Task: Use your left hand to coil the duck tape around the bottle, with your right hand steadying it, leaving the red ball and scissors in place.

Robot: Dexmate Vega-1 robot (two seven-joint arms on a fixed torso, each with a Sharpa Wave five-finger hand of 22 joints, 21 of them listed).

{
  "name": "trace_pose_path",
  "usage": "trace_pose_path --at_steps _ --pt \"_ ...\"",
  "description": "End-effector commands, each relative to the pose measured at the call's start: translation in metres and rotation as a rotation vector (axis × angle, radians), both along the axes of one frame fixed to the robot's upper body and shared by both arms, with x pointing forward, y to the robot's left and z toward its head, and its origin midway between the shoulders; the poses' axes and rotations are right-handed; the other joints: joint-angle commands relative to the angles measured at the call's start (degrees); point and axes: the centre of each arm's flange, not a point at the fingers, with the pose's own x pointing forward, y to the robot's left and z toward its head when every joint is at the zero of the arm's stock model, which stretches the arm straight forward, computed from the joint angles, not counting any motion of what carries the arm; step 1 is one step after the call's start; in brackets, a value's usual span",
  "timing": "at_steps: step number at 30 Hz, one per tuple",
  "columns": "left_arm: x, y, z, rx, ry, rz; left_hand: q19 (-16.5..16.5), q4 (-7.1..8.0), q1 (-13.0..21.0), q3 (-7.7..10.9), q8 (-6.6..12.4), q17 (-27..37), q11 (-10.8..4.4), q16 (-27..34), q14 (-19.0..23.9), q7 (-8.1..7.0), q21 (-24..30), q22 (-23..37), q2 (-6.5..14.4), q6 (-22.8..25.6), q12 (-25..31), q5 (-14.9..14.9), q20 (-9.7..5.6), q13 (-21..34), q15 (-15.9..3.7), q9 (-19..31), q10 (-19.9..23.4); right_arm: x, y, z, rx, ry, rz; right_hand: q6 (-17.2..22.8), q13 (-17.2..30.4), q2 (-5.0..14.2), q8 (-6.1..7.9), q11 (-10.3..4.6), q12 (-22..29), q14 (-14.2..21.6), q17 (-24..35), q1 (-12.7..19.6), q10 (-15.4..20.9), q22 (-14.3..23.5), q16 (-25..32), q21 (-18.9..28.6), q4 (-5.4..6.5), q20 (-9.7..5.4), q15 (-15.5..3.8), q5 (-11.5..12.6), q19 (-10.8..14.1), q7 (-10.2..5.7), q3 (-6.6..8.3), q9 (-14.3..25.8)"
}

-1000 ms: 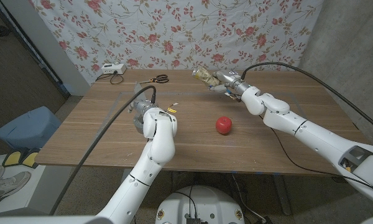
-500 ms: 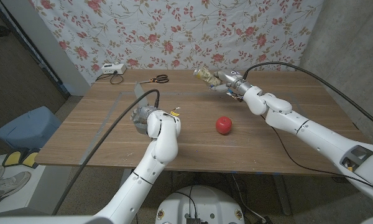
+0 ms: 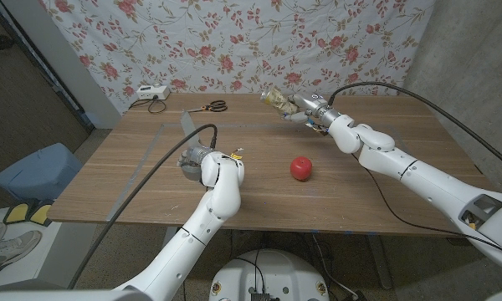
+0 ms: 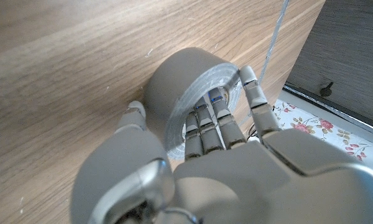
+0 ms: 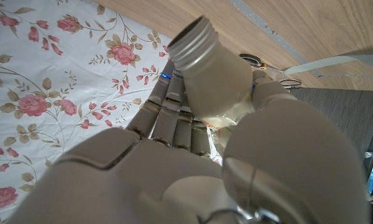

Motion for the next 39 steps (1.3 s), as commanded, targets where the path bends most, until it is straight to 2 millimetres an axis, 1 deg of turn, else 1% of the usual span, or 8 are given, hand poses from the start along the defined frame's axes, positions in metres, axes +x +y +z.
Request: trace_pose_path --at_steps 1,3,4,6,8,16,27,39 --pt "0.011 0.000 -0.010 0.030 -0.125 0.015 4.80 -0.76 6.92 5.72 3.03 0.97 -1.23 3.89 11.20 -1.28 2.05 0.59 4.35 11.80 3.63 -0.38 -3.01 0.77 -6.89 0.12 11.61 0.001 0.003 0.003 -0.004 -0.009 0.000 21.44 0.17 11.94 0.20 -8.83 -0.31 7.75 0.21 0.37 16.51 0.12 0.32 0.45 0.32 -5.81 -11.06 0.15 -0.29 -10.24 0.06 0.30" --pt "0.011 -0.001 -0.010 0.025 -0.184 0.003 6.41 -0.07 8.22 7.58 5.01 2.02 -1.80 6.43 16.56 -1.77 3.18 0.83 5.04 18.55 5.17 -0.56 -4.02 1.24 -7.82 0.25 16.15 0.002 0.004 0.004 -0.005 -0.009 -0.001 21.40 0.19 11.89 0.13 -8.82 -0.41 7.73 0.25 0.37 16.47 0.11 0.26 0.53 0.32 -5.84 -11.03 0.13 -0.41 -10.26 0.02 0.31" --pt "0.010 -0.001 -0.010 0.029 -0.205 -0.004 8.18 0.68 10.13 10.04 6.63 3.91 -2.49 9.29 21.09 -1.30 4.70 1.24 6.31 23.77 7.81 -0.66 -5.11 2.14 -8.46 0.44 22.59 0.002 0.004 0.004 -0.005 -0.009 -0.001 21.41 0.19 11.92 0.13 -8.80 -0.43 7.73 0.26 0.39 16.46 0.10 0.25 0.56 0.32 -5.84 -11.06 0.14 -0.40 -10.27 0.03 0.31" --pt "0.009 -0.002 -0.009 0.035 -0.261 -0.008 10.45 1.93 11.88 12.02 6.70 8.10 -3.82 14.68 28.16 -0.18 7.32 2.08 6.13 25.65 11.11 -1.51 -6.66 4.23 -9.10 0.79 28.79 0.003 0.005 0.005 -0.006 -0.009 -0.003 21.44 0.18 11.92 0.10 -8.84 -0.55 7.75 0.29 0.41 16.45 0.09 0.19 0.66 0.32 -5.87 -11.05 0.13 -0.47 -10.16 0.01 0.31" --pt "0.007 -0.001 -0.007 0.025 -0.302 -0.018 11.20 2.42 12.47 12.49 6.46 10.01 -4.03 16.61 30.07 0.13 8.52 2.53 6.15 25.88 12.79 -1.78 -7.14 5.34 -9.43 1.08 31.35 0.003 0.006 0.006 -0.006 -0.007 0.000 21.48 0.21 11.95 0.07 -8.77 -0.59 7.78 0.32 0.40 16.54 0.08 0.14 0.78 0.36 -5.89 -11.04 0.13 -0.46 -10.15 -0.01 0.32" --pt "-0.012 0.004 0.010 -0.112 -0.580 -0.055 10.01 3.85 12.87 13.87 6.33 11.00 -4.06 15.98 28.72 0.95 9.30 2.96 6.18 25.53 13.23 -1.40 -6.83 6.77 -9.61 2.13 30.02 0.001 0.009 0.012 -0.016 -0.030 -0.001 21.41 0.38 11.96 -0.10 -8.84 -0.85 7.85 0.45 0.53 16.50 0.02 -0.03 1.13 0.33 -6.02 -11.13 0.13 -0.67 -10.26 -0.04 0.33" --pt "-0.035 0.005 0.024 -0.259 -1.072 -0.100 11.40 1.99 15.07 15.47 7.35 12.06 -3.40 17.56 33.70 3.96 12.02 3.31 4.58 31.20 14.98 -2.03 -7.03 6.85 -9.55 1.70 34.59 -0.001 0.011 0.018 -0.022 -0.046 -0.006 21.47 0.61 11.94 -0.22 -8.91 -1.10 7.73 0.57 0.55 16.55 -0.03 -0.33 1.53 0.40 -6.11 -11.07 0.13 -0.89 -10.31 -0.14 0.35" --pt "-0.043 0.003 0.033 -0.322 -1.396 -0.119 11.71 1.34 16.37 15.87 6.62 13.44 -4.80 18.28 35.14 4.31 13.78 3.51 4.84 31.35 16.00 -1.65 -7.70 8.34 -9.74 2.10 35.25 -0.006 0.012 0.021 -0.029 -0.073 -0.012 21.56 0.90 11.91 -0.34 -8.99 -1.40 7.76 0.74 0.67 16.60 -0.08 -0.60 2.03 0.41 -6.23 -11.07 0.16 -1.15 -10.43 -0.23 0.37"
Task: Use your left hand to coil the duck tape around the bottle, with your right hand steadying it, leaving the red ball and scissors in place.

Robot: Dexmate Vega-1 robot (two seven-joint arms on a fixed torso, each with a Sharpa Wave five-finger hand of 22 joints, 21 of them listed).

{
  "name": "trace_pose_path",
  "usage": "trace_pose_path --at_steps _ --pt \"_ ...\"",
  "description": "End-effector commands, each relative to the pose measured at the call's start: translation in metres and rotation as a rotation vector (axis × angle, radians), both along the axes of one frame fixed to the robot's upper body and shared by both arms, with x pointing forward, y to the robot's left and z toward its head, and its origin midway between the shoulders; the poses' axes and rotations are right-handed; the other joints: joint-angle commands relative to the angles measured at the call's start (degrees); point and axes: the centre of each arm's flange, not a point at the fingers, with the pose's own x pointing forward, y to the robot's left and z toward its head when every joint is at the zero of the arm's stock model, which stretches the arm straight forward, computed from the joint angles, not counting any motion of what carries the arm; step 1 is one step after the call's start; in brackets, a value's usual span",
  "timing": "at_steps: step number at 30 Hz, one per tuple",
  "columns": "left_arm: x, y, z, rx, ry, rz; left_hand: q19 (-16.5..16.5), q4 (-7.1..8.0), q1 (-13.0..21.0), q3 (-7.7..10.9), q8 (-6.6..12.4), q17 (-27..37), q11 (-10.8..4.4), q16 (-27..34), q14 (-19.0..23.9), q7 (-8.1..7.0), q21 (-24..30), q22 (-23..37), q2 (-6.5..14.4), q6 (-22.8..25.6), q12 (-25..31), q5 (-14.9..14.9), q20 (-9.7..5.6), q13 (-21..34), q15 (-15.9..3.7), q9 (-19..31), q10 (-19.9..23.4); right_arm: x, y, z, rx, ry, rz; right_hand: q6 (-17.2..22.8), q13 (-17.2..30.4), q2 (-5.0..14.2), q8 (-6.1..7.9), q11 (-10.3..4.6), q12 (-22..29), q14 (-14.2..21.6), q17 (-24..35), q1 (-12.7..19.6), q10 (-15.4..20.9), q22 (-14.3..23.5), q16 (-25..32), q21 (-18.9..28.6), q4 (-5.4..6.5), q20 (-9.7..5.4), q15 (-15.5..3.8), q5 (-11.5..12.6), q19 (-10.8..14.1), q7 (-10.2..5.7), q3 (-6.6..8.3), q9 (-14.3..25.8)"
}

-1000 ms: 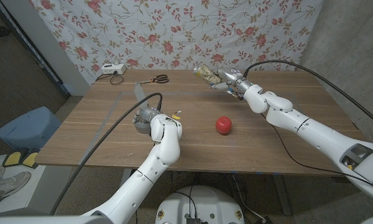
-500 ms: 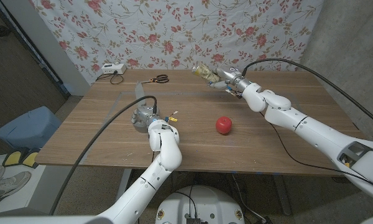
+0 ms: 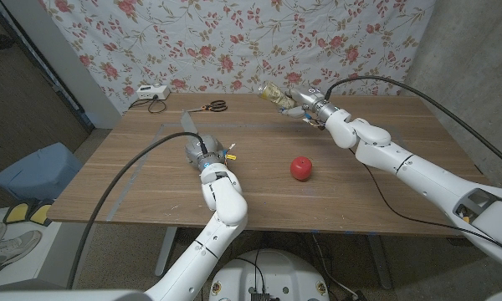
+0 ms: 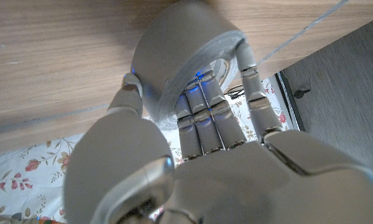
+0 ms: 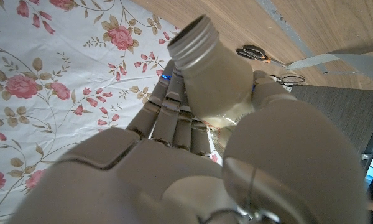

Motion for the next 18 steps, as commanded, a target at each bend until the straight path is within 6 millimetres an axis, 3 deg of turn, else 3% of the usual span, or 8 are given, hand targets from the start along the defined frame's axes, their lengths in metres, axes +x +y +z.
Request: trace_pose_path --at_steps 1,9,18 --pt "-0.042 0.004 0.033 -0.076 -0.737 0.147 1.26 1.72 8.42 8.90 -0.36 12.53 -7.22 4.05 8.70 2.38 0.58 0.29 7.59 2.45 0.86 0.57 -1.71 5.20 -8.02 0.36 6.97 -0.004 0.001 0.005 -0.005 -0.028 -0.008 20.97 0.36 11.92 0.20 -9.21 -0.25 6.93 0.18 0.69 15.70 0.18 0.13 0.54 0.35 -6.33 -10.89 0.46 -0.47 -11.00 0.00 0.09" --pt "-0.045 0.005 0.039 -0.143 -0.920 0.117 0.55 1.82 8.55 9.12 -0.91 12.43 -7.20 3.15 8.33 2.48 1.19 0.33 7.41 2.56 0.95 0.82 -1.31 5.43 -7.99 0.27 6.94 -0.008 0.005 0.007 -0.010 -0.055 -0.010 20.88 0.60 11.78 0.07 -9.28 -0.48 6.84 0.31 0.76 15.66 0.15 -0.11 0.87 0.34 -6.65 -10.86 0.49 -0.74 -11.08 -0.13 0.11" --pt "-0.054 0.009 0.058 -0.255 -1.058 0.048 0.30 1.83 8.79 9.27 -1.15 12.50 -7.40 2.75 8.82 2.56 1.98 0.33 7.32 2.85 1.11 1.01 -1.25 5.67 -8.12 0.56 7.17 -0.011 0.007 0.006 -0.010 -0.065 -0.003 20.97 0.78 11.84 0.03 -9.23 -0.68 6.88 0.44 0.81 15.72 0.12 -0.27 1.22 0.42 -6.77 -10.88 0.58 -0.87 -11.09 -0.22 0.14"
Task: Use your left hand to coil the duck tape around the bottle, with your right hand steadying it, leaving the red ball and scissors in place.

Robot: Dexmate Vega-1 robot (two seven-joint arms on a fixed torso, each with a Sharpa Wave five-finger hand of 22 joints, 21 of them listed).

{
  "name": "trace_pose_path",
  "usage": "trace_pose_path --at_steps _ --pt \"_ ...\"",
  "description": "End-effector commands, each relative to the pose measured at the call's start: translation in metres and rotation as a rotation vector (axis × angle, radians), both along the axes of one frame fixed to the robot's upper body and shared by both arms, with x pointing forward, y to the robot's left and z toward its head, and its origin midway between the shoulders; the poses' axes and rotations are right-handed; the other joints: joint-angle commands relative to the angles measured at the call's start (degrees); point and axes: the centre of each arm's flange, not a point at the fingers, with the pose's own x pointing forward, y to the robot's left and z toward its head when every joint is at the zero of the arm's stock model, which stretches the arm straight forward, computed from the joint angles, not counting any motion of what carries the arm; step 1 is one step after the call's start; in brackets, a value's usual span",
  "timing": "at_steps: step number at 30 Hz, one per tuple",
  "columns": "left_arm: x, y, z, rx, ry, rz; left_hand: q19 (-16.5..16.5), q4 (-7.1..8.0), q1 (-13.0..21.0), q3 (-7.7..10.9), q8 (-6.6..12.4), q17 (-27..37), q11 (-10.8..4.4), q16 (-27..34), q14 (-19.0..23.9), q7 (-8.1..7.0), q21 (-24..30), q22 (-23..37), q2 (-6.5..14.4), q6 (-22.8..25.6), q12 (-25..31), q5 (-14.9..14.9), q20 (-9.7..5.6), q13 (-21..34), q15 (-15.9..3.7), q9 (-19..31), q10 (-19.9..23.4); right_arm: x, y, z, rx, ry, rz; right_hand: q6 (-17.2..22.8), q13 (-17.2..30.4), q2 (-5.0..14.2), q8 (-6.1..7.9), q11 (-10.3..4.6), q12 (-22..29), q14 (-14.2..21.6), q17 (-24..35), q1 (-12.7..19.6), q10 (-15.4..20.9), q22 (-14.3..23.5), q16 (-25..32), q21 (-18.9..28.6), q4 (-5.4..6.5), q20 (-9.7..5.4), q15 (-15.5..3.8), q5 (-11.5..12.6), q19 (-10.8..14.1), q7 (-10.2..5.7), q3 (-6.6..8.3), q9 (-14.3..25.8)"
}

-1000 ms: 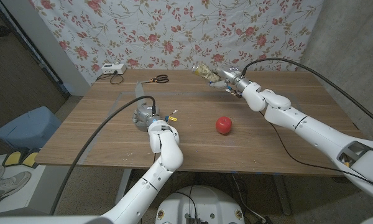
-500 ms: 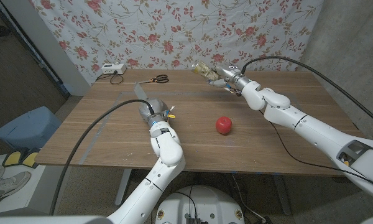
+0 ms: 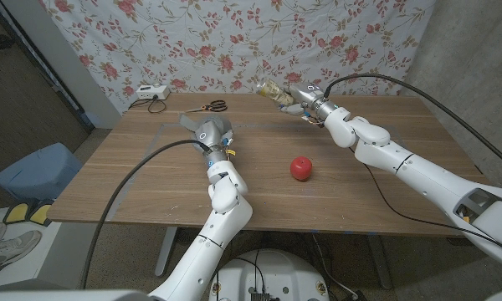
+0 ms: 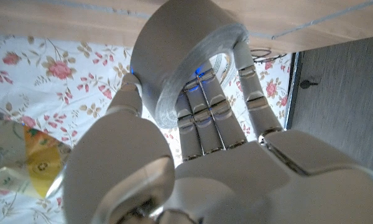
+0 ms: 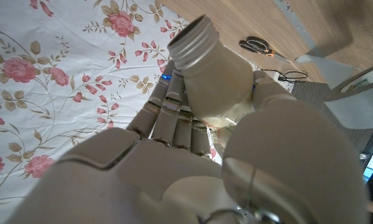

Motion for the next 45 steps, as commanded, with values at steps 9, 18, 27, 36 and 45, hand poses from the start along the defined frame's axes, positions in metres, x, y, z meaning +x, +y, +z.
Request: trace_pose_path --at_steps 9,18,27,36,45 --pt "-0.065 0.016 0.047 -0.227 -0.706 0.103 -1.58 1.72 8.69 9.42 -0.45 12.32 -6.96 0.74 7.02 1.55 1.11 -0.14 7.39 2.20 -0.03 0.84 -0.11 5.18 -8.81 0.15 6.90 -0.011 0.001 0.001 -0.007 -0.039 -0.004 20.75 0.48 11.78 0.39 -9.24 -0.38 6.75 0.31 0.86 15.67 0.09 -0.11 0.76 0.41 -6.77 -10.84 0.37 -0.31 -11.34 -0.06 0.17" --pt "-0.065 0.005 0.066 -0.205 -0.758 0.075 -2.04 1.82 8.69 9.42 -0.92 12.23 -6.95 0.10 6.99 1.48 1.71 -0.19 7.35 2.15 -0.25 0.85 -0.09 5.16 -8.79 0.18 6.65 -0.019 -0.002 -0.002 -0.014 -0.060 -0.022 20.72 0.62 11.85 0.33 -9.35 -0.63 6.64 0.40 0.96 15.61 0.06 -0.35 1.07 0.45 -6.86 -10.92 0.45 -0.48 -11.43 -0.09 0.19" --pt "-0.059 0.006 0.105 -0.188 -0.594 -0.054 -2.54 1.85 8.73 9.29 -1.20 12.33 -7.14 -0.15 7.39 1.55 2.29 -0.26 7.27 2.44 0.01 0.84 -0.31 5.60 -8.82 0.26 6.96 -0.031 -0.004 -0.011 -0.021 -0.061 -0.006 20.70 0.74 11.88 0.27 -9.18 -0.82 6.73 0.51 1.06 15.79 0.03 -0.51 1.41 0.49 -6.98 -10.94 0.53 -0.62 -11.61 -0.13 0.21" --pt "-0.053 0.011 0.138 -0.131 -0.425 -0.162 -2.90 1.51 9.05 9.09 -1.56 12.62 -6.92 -0.11 7.93 1.69 2.89 -0.33 7.00 2.74 0.21 0.83 -0.83 6.25 -8.87 0.15 6.91 -0.040 0.002 -0.018 -0.068 -0.078 0.004 20.74 0.92 11.82 0.25 -9.32 -0.95 6.74 0.63 1.07 15.90 0.00 -0.64 1.68 0.56 -7.07 -10.88 0.55 -0.77 -11.64 -0.25 0.22" --pt "-0.061 0.011 0.166 -0.069 -0.317 -0.230 -3.50 1.38 9.23 8.71 -1.71 13.16 -6.65 0.14 8.45 1.85 3.38 -0.40 6.88 3.01 0.42 0.79 -1.16 7.01 -8.86 0.35 6.76 -0.040 0.008 -0.021 -0.110 -0.097 -0.003 20.62 1.06 11.77 0.17 -9.30 -1.28 6.52 0.70 1.18 15.72 -0.03 -0.95 2.00 0.58 -7.18 -10.92 0.62 -0.99 -11.71 -0.31 0.24"
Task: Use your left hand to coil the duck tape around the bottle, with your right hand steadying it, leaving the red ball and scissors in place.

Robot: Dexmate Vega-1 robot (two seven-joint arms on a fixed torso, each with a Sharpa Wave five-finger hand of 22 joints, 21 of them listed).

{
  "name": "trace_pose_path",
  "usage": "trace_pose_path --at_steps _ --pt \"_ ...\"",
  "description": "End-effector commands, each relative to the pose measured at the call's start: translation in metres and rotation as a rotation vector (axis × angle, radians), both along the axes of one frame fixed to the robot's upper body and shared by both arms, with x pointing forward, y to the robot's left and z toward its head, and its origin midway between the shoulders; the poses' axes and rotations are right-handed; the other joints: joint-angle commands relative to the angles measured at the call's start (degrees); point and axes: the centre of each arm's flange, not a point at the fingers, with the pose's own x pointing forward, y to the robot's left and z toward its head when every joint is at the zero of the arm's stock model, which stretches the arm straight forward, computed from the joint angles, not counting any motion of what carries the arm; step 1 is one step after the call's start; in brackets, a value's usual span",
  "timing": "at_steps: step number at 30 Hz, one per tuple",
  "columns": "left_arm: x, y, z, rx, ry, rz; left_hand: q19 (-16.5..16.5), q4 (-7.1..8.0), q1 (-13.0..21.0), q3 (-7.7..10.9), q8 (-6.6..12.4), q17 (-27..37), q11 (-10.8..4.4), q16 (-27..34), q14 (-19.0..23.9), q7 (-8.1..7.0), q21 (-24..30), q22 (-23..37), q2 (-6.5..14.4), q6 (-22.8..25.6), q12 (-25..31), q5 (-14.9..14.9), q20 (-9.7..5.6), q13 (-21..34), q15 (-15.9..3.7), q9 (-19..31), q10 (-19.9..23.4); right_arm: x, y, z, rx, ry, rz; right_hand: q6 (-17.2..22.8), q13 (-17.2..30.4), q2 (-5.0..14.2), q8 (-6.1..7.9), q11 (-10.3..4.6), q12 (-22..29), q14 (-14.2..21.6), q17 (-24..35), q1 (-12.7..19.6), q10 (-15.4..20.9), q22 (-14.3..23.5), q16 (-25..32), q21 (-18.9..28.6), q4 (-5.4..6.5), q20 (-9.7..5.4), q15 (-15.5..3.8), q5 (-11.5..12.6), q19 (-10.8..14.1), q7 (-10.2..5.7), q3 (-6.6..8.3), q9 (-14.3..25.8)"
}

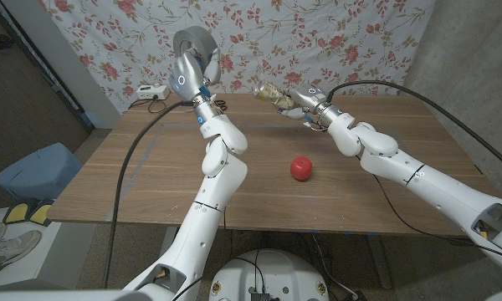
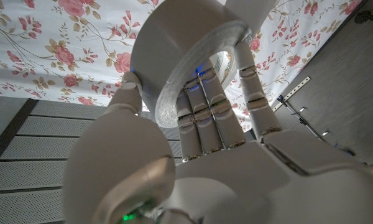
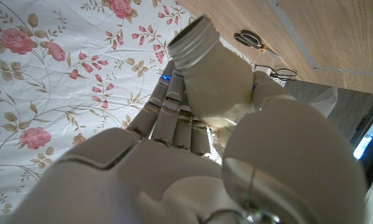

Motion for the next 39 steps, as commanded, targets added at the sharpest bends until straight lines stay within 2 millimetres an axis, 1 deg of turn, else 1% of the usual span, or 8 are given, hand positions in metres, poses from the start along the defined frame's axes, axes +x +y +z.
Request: trace_pose_path --at_steps 1,9,14,23,24,26,32,39 --pt "-0.007 -0.003 0.038 0.122 0.163 -0.113 -2.36 1.36 8.27 8.68 0.03 13.19 -6.49 0.11 7.73 1.34 0.51 -0.37 7.83 1.87 0.54 0.43 -2.34 7.03 -9.21 0.38 6.47 -0.004 0.007 -0.006 -0.053 -0.022 0.000 20.63 0.29 11.79 0.29 -9.30 -0.18 6.55 0.18 1.19 15.63 -0.05 -0.19 0.48 0.46 -7.32 -10.73 0.42 -0.27 -11.68 0.04 0.26" --pt "-0.008 -0.011 0.057 0.182 0.246 -0.190 -2.52 1.16 8.60 8.20 -0.10 14.02 -6.34 0.57 8.33 1.65 1.27 -0.47 7.74 2.41 1.20 0.41 -2.61 8.16 -9.20 0.53 6.99 -0.004 0.014 -0.009 -0.081 -0.036 0.011 20.70 0.48 11.71 0.29 -9.37 -0.31 6.59 0.29 1.21 15.77 -0.08 -0.34 0.75 0.53 -7.49 -10.69 0.47 -0.45 -11.79 -0.09 0.28" --pt "-0.006 -0.017 0.067 0.218 0.271 -0.202 -2.63 1.07 8.77 8.02 -0.14 14.40 -6.39 0.70 8.46 1.62 1.60 -0.53 7.73 2.40 1.37 0.42 -2.75 8.74 -9.23 0.79 6.81 -0.005 0.018 -0.012 -0.095 -0.043 0.020 20.72 0.54 11.73 0.29 -9.50 -0.42 6.72 0.36 1.21 15.77 -0.09 -0.35 0.89 0.59 -7.56 -10.69 0.50 -0.48 -11.84 -0.15 0.28" --pt "0.003 -0.031 0.081 0.256 0.320 -0.241 -2.87 0.91 9.21 7.70 -0.23 15.27 -6.61 1.11 8.82 1.75 2.26 -0.63 7.81 2.53 2.03 0.43 -2.86 10.00 -9.25 1.20 7.14 -0.005 0.028 -0.017 -0.124 -0.052 0.034 20.82 0.70 11.73 0.30 -9.46 -0.57 6.90 0.50 1.35 16.07 -0.13 -0.47 1.25 0.59 -7.64 -10.74 0.57 -0.62 -11.86 -0.23 0.30" --pt "0.004 -0.033 0.082 0.260 0.326 -0.246 -2.89 0.89 9.28 7.63 -0.29 15.41 -6.32 1.12 8.81 1.75 2.40 -0.66 7.78 2.58 2.14 0.43 -2.90 10.26 -9.22 1.20 7.12 -0.005 0.029 -0.017 -0.127 -0.051 0.037 20.85 0.71 11.72 0.30 -9.43 -0.56 6.91 0.51 1.36 16.12 -0.13 -0.48 1.28 0.60 -7.63 -10.73 0.58 -0.60 -11.84 -0.25 0.30" --pt "0.006 -0.036 0.085 0.264 0.334 -0.265 -2.93 0.90 9.37 7.61 -0.34 15.57 -6.57 1.10 8.79 1.77 2.60 -0.70 7.87 2.62 2.32 0.45 -2.94 10.62 -9.24 1.26 7.19 -0.005 0.031 -0.018 -0.132 -0.054 0.038 20.81 0.77 11.68 0.28 -9.65 -0.62 6.85 0.52 1.41 16.06 -0.14 -0.55 1.32 0.56 -7.62 -10.74 0.59 -0.70 -11.83 -0.25 0.31" --pt "0.010 -0.047 0.092 0.280 0.352 -0.279 -3.00 0.78 9.64 7.53 -0.45 15.91 -6.67 1.19 8.98 2.13 2.98 -0.78 7.81 2.93 2.60 0.44 -3.02 11.29 -9.25 1.21 7.25 -0.001 0.038 -0.020 -0.147 -0.042 0.046 20.94 0.85 11.75 0.31 -9.56 -0.74 6.96 0.61 1.57 16.18 -0.16 -0.62 1.56 0.53 -7.67 -10.80 0.65 -0.71 -11.78 -0.24 0.31" --pt "0.015 -0.058 0.099 0.302 0.372 -0.294 -3.10 0.78 9.85 7.52 -0.64 16.16 -6.32 1.10 9.03 2.27 3.42 -0.88 7.86 3.00 2.82 0.41 -3.04 12.02 -9.18 1.24 7.10 0.007 0.048 -0.019 -0.159 -0.032 0.048 20.95 0.94 11.76 0.29 -9.40 -0.83 7.06 0.70 1.69 16.33 -0.18 -0.68 1.75 0.50 -7.69 -10.83 0.68 -0.79 -11.68 -0.26 0.32"
